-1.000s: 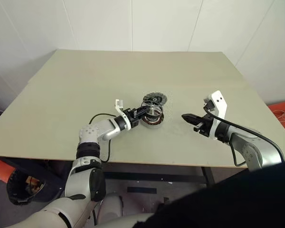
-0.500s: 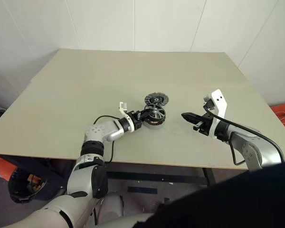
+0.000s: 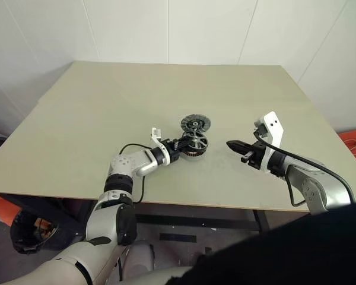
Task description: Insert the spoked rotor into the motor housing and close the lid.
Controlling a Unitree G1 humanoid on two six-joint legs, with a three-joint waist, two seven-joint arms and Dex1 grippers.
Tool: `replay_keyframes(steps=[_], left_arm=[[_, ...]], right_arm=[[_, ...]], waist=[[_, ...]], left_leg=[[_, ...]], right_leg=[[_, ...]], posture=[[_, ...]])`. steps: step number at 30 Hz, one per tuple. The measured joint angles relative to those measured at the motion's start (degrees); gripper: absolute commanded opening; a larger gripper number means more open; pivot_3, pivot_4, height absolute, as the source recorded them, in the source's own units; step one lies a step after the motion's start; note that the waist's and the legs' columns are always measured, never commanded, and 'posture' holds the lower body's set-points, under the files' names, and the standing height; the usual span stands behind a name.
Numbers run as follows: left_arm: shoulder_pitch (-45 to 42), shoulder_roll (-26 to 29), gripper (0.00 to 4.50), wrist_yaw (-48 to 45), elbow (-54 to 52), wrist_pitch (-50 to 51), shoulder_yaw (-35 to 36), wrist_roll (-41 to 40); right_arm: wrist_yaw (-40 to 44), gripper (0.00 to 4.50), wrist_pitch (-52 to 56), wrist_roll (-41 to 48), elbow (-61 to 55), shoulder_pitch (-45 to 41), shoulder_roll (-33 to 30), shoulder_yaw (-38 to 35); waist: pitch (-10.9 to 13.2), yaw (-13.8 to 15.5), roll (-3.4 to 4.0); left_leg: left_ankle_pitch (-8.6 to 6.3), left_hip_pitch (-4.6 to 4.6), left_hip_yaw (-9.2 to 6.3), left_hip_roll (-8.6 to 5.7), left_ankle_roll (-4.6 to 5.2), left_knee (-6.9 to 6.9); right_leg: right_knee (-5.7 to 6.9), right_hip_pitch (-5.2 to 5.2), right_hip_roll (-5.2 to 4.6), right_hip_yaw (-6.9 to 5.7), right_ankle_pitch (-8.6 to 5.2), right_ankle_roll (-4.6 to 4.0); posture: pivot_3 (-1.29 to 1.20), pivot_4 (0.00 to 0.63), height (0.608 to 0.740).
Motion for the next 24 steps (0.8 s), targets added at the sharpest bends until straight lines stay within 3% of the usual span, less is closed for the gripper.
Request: replay_keyframes(steps=[3, 11, 24], left_arm=[[-0.7, -0.1, 2.53, -0.2, 0.0, 0.0, 0.6, 0.1], [0.5, 2.0, 2.53, 0.8, -3.0, 3.4, 1.6, -0.4], [6.2, 10.3, 2.53, 4.1, -18.5, 10.1, 4.3, -2.1]], right_arm=[[-0.1, 0.0, -0.1, 0.0, 0.0, -0.6, 0.1, 0.1], [-0.3, 0.0, -0.2, -0.6, 0.0, -0.7, 0.4, 0.2], [-0.2, 0.0, -1.2, -1.5, 1.6, -1.3, 1.6, 1.2]], waist=[[0.0, 0.0, 0.0], [0.0, -0.2, 0.01], [0.0, -0.1, 0.03]], left_leg=[[0.0, 0.06, 0.0, 0.0, 0.0, 0.0], [0.0, 0.05, 0.0, 0.02, 0.0, -0.05], [0.01, 0.02, 0.0, 0.01, -0.02, -0.08]], right_leg=[[0.0, 0.06, 0.0, 0.0, 0.0, 0.0], [0.0, 0.01, 0.01, 0.0, -0.01, -0.01], [-0.02, -0.01, 0.01, -0.01, -0.01, -0.02]], posture=[[0.0, 0.0, 0.74], [0.0, 0.0, 0.74], [0.0, 0.0, 0.74]])
